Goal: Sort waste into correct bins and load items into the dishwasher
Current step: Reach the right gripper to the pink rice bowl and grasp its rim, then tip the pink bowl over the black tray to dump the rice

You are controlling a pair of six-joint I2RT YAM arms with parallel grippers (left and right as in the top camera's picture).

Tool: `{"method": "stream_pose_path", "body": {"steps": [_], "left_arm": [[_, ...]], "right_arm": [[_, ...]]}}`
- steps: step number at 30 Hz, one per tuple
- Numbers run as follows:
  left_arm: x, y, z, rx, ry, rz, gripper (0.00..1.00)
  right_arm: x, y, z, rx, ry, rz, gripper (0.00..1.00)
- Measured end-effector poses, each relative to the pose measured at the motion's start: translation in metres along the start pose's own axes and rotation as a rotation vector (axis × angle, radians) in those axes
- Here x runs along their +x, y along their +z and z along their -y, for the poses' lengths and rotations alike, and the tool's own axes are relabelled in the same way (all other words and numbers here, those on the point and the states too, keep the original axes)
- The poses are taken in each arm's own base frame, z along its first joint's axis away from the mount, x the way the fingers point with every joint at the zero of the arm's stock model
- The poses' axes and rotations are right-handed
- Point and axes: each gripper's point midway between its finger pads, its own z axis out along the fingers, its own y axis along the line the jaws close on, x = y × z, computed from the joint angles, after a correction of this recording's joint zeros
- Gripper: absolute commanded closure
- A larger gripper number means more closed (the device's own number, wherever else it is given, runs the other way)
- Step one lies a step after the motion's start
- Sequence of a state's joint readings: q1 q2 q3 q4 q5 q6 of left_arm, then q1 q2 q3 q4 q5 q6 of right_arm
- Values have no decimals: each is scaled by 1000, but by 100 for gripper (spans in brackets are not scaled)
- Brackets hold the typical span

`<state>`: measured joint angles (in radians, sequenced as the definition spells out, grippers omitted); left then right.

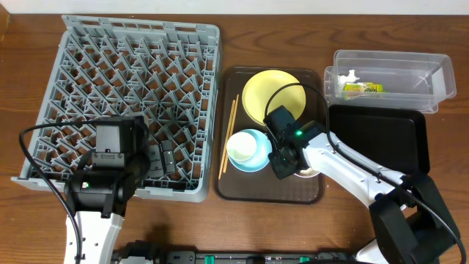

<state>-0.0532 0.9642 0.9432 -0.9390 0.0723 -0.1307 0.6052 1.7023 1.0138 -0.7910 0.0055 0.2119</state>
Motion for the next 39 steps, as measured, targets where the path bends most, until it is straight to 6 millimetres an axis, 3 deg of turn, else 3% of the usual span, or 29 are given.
{"method": "stream_pose_path", "body": {"steps": [14, 18, 21, 25, 28, 39], "left_arm": [[0, 0, 0, 0, 0, 0, 4], [0, 0, 0, 0, 0, 0, 4], [0, 0, 0, 0, 0, 0, 4], [0, 0, 0, 0, 0, 0, 4], [0, 0, 0, 0, 0, 0, 4], [0, 0, 0, 0, 0, 0, 4]], "right_arm": [[-4, -6, 3, 19, 18, 8, 99], [-13, -28, 0, -6, 32, 40, 99], [-29, -57, 1, -40, 58, 111, 99], [-50, -94, 19, -89, 133, 220, 99], [-57, -112, 41, -148, 224, 271, 99], [-53, -127, 123, -384, 535, 322, 99]]}}
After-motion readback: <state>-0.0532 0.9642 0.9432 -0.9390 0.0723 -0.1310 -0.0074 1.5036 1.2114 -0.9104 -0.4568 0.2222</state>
